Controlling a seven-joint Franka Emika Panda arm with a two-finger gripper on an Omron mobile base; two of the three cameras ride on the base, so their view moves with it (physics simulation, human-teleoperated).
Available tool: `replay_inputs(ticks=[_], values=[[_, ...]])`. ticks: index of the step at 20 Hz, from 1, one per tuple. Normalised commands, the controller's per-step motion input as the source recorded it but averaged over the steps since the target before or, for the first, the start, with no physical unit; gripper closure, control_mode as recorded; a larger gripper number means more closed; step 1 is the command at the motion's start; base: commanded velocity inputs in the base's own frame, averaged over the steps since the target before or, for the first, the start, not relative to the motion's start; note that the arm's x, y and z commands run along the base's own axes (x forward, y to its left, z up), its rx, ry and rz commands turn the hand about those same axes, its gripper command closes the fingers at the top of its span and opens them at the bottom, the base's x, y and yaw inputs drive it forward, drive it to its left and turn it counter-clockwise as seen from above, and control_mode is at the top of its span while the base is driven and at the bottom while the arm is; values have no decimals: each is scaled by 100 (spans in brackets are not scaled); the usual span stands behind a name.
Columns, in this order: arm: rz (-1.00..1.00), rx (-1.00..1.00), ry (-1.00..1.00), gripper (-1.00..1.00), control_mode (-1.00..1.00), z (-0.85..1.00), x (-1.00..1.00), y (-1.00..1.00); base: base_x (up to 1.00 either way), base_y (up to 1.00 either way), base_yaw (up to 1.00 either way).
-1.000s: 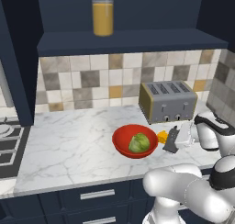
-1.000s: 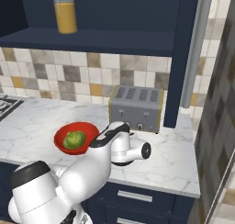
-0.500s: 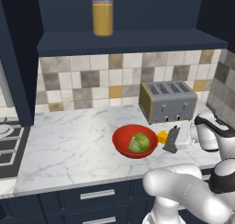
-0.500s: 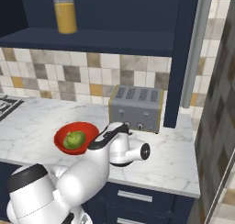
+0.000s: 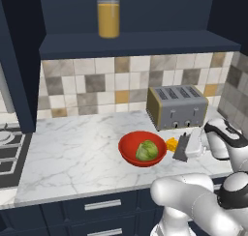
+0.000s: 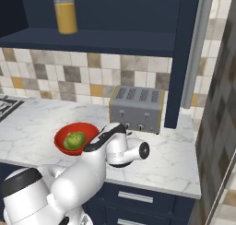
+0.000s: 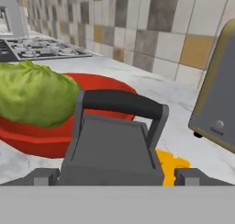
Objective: Pick the cheese from the fridge and the cheese grater from the cabinet and place them next to the salad bowl.
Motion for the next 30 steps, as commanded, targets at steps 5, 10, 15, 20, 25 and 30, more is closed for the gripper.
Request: replay_inputs(ticks=[5, 10, 15, 20, 25, 30], values=[[-1, 0, 0, -100, -100, 0, -14, 1, 0, 0, 0], [-1, -1, 0, -100, -100, 0, -9, 1, 0, 0, 0], [-2, -1, 0, -100, -100, 0, -7, 0, 0, 0, 0], [-1, 0, 1, -100, -100, 2, -18, 0, 0, 0, 0], [-3, 0, 0, -100, -100, 12, -22, -7, 0, 0, 0], [-9, 0, 5, -100, -100, 22, -28, -14, 0, 0, 0]])
